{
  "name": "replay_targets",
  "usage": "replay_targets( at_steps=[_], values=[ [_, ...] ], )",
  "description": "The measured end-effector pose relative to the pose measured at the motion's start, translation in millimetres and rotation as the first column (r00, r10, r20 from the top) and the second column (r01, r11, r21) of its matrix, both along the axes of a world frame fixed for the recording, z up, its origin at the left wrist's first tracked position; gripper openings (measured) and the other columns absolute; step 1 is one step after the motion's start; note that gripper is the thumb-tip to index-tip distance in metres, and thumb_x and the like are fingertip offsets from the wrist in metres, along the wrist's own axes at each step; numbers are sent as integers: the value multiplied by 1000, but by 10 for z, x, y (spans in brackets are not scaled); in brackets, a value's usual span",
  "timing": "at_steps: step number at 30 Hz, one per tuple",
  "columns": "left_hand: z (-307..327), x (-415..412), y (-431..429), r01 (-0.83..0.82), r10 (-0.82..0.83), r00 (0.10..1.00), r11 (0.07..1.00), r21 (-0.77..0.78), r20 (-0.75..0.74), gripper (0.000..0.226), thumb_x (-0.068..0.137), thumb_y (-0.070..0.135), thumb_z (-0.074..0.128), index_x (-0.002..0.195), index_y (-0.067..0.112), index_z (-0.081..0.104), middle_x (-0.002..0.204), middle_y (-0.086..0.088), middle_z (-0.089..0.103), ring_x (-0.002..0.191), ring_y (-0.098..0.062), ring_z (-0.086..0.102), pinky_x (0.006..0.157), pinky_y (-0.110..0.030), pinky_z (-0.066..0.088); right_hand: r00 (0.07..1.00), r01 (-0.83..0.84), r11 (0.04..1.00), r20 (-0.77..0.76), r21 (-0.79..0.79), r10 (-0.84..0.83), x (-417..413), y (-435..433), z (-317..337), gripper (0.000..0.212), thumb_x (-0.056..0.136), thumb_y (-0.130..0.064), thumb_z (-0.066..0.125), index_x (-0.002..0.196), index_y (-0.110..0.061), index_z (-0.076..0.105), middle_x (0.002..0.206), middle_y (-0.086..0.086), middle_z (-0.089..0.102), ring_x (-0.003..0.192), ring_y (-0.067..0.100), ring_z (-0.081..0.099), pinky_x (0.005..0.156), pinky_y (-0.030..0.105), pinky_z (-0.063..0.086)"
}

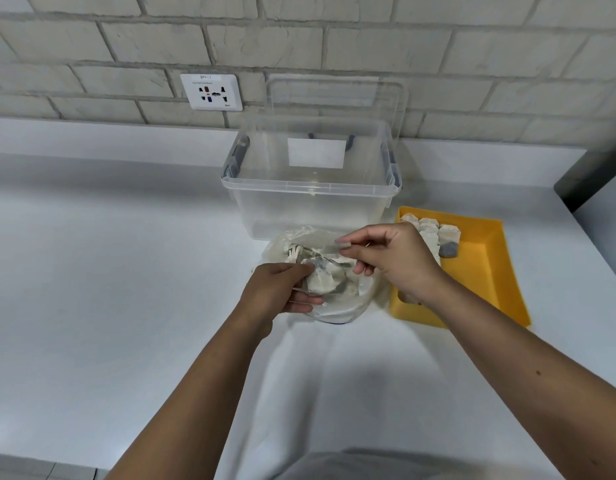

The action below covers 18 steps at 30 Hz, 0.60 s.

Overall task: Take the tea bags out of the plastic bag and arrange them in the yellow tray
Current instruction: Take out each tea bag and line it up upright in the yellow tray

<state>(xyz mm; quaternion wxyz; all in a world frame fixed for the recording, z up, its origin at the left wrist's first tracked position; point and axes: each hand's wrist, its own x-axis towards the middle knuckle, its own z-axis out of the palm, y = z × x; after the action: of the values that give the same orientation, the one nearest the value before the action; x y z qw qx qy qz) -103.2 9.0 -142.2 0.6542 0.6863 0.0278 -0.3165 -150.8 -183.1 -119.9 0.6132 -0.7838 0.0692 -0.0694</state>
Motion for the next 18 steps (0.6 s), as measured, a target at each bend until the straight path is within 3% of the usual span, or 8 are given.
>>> replay_targets(
  at_steps=[4, 8, 13, 18],
  values=[
    [53, -19, -24, 35, -38, 997, 998, -52, -65, 26, 97, 25, 59, 105, 5, 73, 93, -12, 78, 78, -26, 76, 69, -29, 62, 994, -25, 988, 102, -153, 41, -71, 84, -106, 20, 80, 2, 73, 90, -14, 78, 76, -2, 75, 66, 17, 72, 68, 27, 57],
    [75, -7, -32, 0, -5, 996, 998, -61, -91, 35, 100, 37, 54, 105, 7, 71, 93, -12, 78, 84, -28, 76, 78, -34, 62, 987, -53, 946, 125, -318, 98, -77, 99, -191, 20, 78, -4, 76, 91, -19, 80, 83, -7, 76, 74, 7, 69, 72, 19, 52],
    [33, 14, 18, -48, 48, 998, 999, 2, 39, 25, 92, 26, 69, 101, 4, 75, 93, -15, 77, 76, -25, 76, 69, -28, 62, 984, -112, 922, 88, -372, 155, -6, 98, -199, 20, 79, -7, 77, 93, -21, 78, 88, -12, 73, 73, 11, 68, 71, 19, 52],
    [-23, 141, 143, -203, 186, 964, 977, 69, 191, 19, 91, 23, 70, 90, 4, 74, 89, -19, 75, 71, -27, 76, 61, -28, 59, 999, -28, 886, -28, -463, 16, 195, -33, -347, 26, 83, -8, 73, 106, -21, 73, 98, -10, 71, 77, 8, 62, 75, 14, 46]
  ],
)
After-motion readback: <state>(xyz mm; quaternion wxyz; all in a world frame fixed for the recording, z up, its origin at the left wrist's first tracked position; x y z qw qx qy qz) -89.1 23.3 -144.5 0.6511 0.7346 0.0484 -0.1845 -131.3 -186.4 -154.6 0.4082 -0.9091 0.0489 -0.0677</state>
